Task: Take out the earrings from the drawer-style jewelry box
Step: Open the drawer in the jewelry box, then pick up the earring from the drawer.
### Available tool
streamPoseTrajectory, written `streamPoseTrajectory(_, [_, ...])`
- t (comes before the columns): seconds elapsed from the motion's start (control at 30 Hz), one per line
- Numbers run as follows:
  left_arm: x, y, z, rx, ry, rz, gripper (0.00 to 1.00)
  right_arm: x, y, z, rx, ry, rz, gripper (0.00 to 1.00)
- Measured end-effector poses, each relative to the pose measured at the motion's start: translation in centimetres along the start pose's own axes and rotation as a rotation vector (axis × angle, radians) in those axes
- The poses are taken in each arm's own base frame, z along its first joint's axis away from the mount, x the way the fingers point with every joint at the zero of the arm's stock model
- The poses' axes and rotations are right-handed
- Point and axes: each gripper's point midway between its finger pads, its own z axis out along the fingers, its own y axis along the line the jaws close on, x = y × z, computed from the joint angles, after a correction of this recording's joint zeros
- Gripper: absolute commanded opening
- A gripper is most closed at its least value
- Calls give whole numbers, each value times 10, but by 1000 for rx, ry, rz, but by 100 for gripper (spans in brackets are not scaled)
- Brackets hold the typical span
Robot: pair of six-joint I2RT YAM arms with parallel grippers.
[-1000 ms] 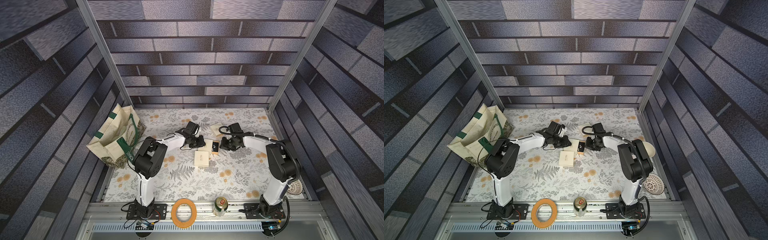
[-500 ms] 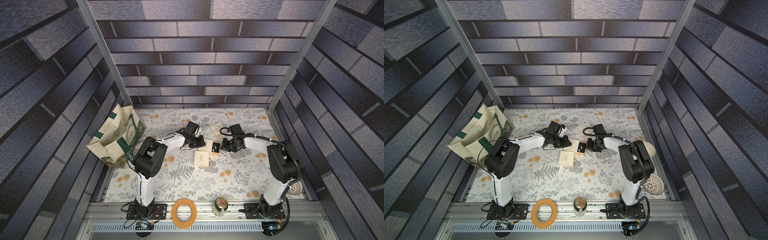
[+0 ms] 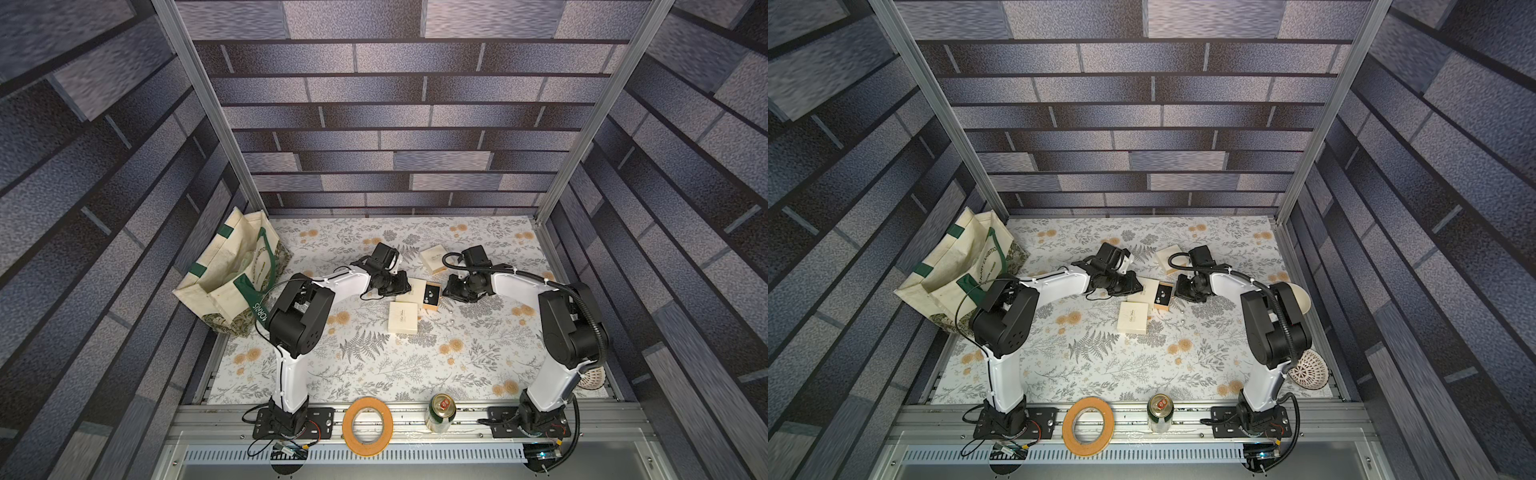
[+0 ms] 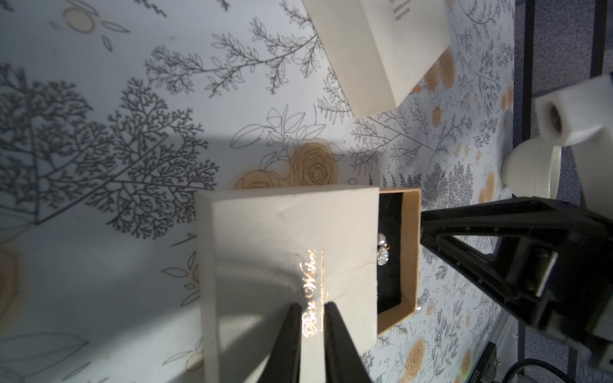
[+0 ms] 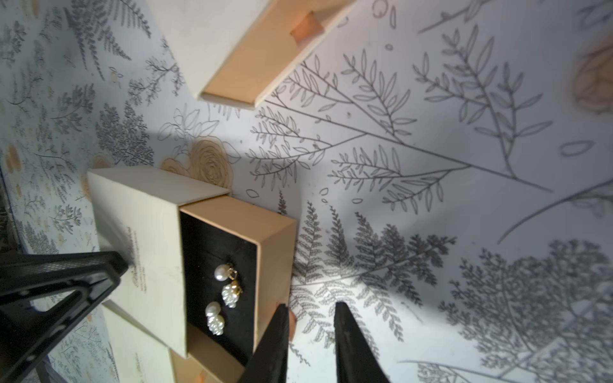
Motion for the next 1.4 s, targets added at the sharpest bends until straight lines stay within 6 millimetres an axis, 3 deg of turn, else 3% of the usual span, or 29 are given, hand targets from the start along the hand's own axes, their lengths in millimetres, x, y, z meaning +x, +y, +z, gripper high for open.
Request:
streamPoseTrajectory(0.23, [0,-1,0,-2,1,1,17,-17,36,-24,-31,-73,-96,25])
streamPoseTrajectory(0.5, [0,-1,0,-4,2,2,17,-15,65,-14,-24,-54,-160,22])
streamPoseTrajectory(0.73, [0,0,0,-8,2,1,15,-7,63,3,28,-10,-174,21])
streamPoseTrajectory(1.4, [1,1,0,-13,2,0,12,-4,51,17,165,-18,-226,17])
